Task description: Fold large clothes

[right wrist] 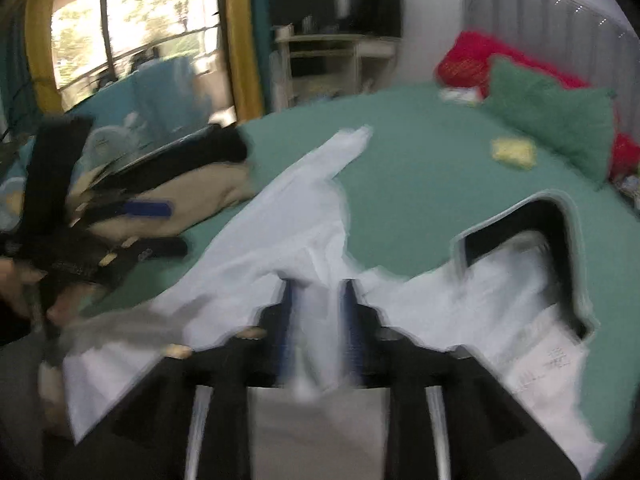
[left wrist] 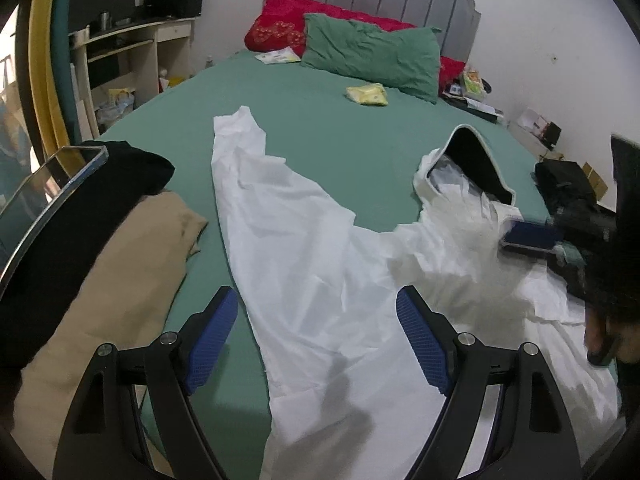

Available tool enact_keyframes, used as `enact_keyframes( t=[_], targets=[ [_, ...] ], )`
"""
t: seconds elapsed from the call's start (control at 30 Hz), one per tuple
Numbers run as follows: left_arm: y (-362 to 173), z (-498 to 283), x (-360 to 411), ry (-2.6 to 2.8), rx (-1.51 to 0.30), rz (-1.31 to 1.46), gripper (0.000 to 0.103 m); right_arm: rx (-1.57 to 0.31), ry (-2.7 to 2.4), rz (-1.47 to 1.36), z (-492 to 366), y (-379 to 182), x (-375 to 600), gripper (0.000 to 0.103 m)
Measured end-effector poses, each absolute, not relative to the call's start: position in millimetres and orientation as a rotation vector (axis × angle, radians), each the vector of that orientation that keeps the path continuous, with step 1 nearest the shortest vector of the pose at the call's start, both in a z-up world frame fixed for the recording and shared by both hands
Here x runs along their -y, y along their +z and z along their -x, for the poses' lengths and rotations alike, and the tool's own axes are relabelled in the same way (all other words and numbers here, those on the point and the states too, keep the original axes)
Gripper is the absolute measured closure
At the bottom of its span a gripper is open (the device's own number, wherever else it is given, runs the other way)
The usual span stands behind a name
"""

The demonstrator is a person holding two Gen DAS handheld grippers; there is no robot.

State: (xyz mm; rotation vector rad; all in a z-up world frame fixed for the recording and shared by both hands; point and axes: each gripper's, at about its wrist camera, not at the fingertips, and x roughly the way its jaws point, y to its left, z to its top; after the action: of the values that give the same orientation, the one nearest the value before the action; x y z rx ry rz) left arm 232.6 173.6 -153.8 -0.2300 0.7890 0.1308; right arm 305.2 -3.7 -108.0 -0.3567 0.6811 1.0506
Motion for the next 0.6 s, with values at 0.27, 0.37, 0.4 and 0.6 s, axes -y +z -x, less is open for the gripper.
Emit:
enact_keyframes(
  t=[0.27,0.37,0.4,0.6],
  targets=[
    [-173.1,-252.6,-143.4,0.026,-0.819,0.218,0.019,-0.775,0.854,0.384,-295.9,-123.4,81.3,0.012],
    [-183.3,-269.6,-118.4,-0.032,-0.850,0.170,0.019,-0.841,0.655,0.360,-313.2,-141.2,140.4,0.012],
    [-188.5,-275.4,-110.4,-0.043,-0.865,0.155,0.019,-0.866,0.570,0.339,-320.9,-148.5,161.9,0.012],
    [-228.2,-290.2,-105.7,0.016,-1.042,0.082,0.021,-1.065,0.339,0.181,-350.2,-195.3,236.7,0.012]
  ],
)
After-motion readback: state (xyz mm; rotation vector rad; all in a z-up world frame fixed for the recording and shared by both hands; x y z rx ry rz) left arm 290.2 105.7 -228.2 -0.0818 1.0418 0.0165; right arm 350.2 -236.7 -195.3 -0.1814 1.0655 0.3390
